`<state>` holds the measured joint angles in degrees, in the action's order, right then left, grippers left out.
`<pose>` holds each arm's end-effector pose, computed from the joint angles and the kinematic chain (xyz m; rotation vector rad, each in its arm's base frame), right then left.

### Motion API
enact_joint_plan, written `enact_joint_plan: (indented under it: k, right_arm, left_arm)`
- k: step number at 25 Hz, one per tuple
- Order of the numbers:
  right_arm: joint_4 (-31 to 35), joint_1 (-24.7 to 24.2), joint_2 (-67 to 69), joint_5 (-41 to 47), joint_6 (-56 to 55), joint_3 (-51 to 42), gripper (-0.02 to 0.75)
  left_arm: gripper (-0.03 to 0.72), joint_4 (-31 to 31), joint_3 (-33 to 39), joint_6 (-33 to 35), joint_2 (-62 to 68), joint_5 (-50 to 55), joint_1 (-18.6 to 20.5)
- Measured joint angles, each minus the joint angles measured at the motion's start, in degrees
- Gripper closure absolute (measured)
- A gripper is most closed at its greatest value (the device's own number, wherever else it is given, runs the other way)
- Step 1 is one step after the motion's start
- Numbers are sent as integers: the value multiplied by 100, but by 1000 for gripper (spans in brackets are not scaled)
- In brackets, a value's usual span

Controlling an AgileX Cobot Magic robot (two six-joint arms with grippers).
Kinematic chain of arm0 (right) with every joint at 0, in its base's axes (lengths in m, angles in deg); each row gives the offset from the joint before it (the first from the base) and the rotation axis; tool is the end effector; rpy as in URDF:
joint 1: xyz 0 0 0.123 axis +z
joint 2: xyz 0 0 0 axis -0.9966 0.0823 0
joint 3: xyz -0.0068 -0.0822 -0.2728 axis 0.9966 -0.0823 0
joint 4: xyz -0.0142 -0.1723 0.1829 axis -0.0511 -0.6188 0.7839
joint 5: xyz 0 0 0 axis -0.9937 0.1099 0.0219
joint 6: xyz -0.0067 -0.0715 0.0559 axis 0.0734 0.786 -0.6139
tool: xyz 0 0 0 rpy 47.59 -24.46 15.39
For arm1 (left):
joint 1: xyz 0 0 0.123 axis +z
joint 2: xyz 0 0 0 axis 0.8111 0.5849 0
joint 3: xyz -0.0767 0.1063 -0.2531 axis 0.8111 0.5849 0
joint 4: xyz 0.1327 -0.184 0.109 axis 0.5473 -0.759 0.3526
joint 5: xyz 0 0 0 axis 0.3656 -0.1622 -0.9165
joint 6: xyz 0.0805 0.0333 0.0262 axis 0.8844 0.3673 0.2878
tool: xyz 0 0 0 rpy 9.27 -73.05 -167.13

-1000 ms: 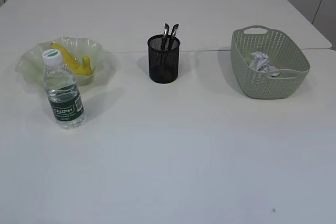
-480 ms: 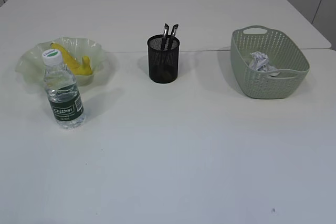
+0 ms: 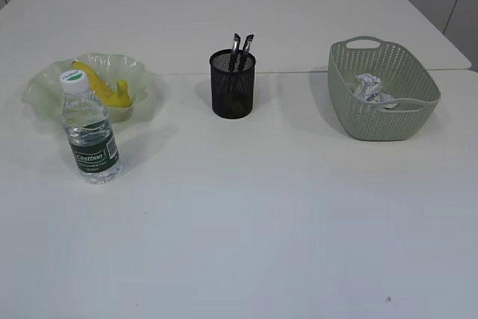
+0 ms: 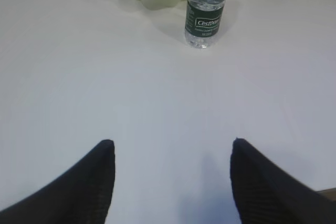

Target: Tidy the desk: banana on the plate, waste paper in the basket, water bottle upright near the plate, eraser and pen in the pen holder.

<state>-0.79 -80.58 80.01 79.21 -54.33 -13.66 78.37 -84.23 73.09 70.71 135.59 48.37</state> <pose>-0.0109 -0.0050 0.2713 -0.1259 2.1029 -0.0357 -0.0078 0.0008 0.2775 0.0541 2.0825 -0.0924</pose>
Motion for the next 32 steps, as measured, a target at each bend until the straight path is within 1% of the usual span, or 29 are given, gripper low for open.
enact_joint_plan:
  k: [3, 6, 12, 16, 25, 32]
  right_arm:
    - [21, -197, 0, 0, 0, 0, 346]
    - [41, -346, 0, 0, 0, 0, 346]
    - [53, -422, 0, 0, 0, 0, 346]
    - [53, -422, 0, 0, 0, 0, 346]
    - [153, -422, 0, 0, 196, 0, 346]
    - [281, -422, 0, -9, 571, 0, 346]
  left_arm:
    - [204, -30, 0, 0, 0, 0, 9]
    - [206, -30, 0, 0, 0, 0, 127]
    - [223, -30, 0, 0, 0, 0, 474]
    - [224, -30, 0, 0, 0, 0, 613]
    - [224, -133, 0, 13, 0, 0, 639]
    - [249, -331, 0, 486, 0, 0, 639]
